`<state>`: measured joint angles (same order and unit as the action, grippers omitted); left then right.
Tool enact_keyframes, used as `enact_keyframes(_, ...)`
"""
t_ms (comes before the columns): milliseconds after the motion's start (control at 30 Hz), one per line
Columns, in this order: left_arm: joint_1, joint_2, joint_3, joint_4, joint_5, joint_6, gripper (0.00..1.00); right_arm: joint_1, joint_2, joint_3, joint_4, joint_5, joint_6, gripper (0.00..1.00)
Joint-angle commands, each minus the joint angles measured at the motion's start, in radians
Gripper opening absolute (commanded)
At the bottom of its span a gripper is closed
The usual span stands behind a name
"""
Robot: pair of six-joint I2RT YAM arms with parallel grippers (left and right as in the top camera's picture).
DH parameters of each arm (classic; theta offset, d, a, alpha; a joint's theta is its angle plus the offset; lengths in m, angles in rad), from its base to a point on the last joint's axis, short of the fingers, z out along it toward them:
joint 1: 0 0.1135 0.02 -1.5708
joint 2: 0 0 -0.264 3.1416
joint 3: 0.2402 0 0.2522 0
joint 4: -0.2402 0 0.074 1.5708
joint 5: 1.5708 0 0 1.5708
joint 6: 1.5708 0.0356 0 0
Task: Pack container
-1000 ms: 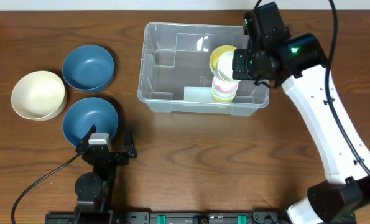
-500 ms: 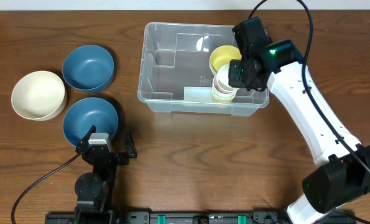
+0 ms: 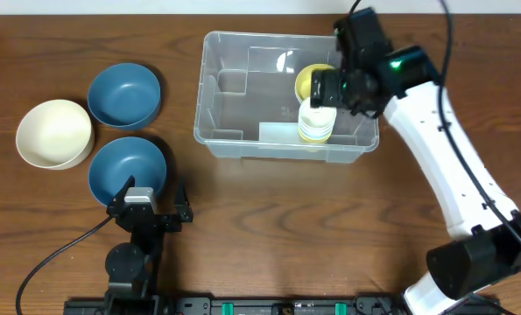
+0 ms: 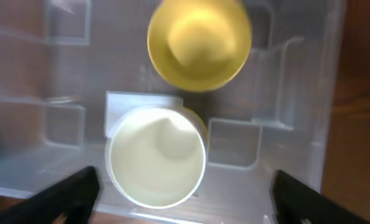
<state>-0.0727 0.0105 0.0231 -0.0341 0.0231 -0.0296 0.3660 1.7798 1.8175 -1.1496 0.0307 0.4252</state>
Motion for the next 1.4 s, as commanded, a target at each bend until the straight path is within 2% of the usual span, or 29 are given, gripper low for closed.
enact_keyframes(0,0.004,-0.006,-0.019,-0.037,-0.009,-0.006,0.98,-0.084,-0.029,0.076,-0.024,0.026,0.012,0.99)
enact_keyframes(267,0.004,-0.006,-0.019,-0.037,-0.009,-0.006,0.98,-0.359,-0.031,0.085,-0.028,0.025,0.012,0.99)
enact_keyframes(433,0.004,-0.006,-0.019,-0.037,-0.009,-0.006,0.98,-0.478,-0.031,0.085,-0.029,0.026,0.011,0.99)
enact_keyframes(533,0.004,-0.006,-0.019,-0.037,-0.06,0.021,0.98,-0.52,-0.031,0.085,-0.029,0.026,0.011,0.99)
enact_keyframes(733,0.004,-0.005,-0.019,-0.037,-0.063,0.028,0.98,-0.555,-0.031,0.085,-0.029,0.026,0.012,0.99)
enact_keyframes(833,0.004,-0.005,-0.003,-0.039,-0.024,-0.063,0.98,-0.555,-0.031,0.085,-0.029,0.025,0.011,0.99)
enact_keyframes(1000,0.004,0.01,0.154,-0.221,0.037,-0.153,0.98,-0.555,-0.031,0.085,-0.029,0.025,0.012,0.99)
enact_keyframes(1100,0.004,0.075,0.303,-0.363,0.022,-0.155,0.98,-0.555,-0.031,0.085,-0.029,0.026,0.011,0.99)
enact_keyframes(1267,0.004,0.333,0.568,-0.639,-0.006,-0.177,0.98,-0.555,-0.031,0.085,-0.029,0.025,0.012,0.99)
enact_keyframes(1367,0.004,0.523,0.673,-0.706,0.038,-0.193,0.98,-0.555,-0.031,0.085,-0.029,0.025,0.011,0.99)
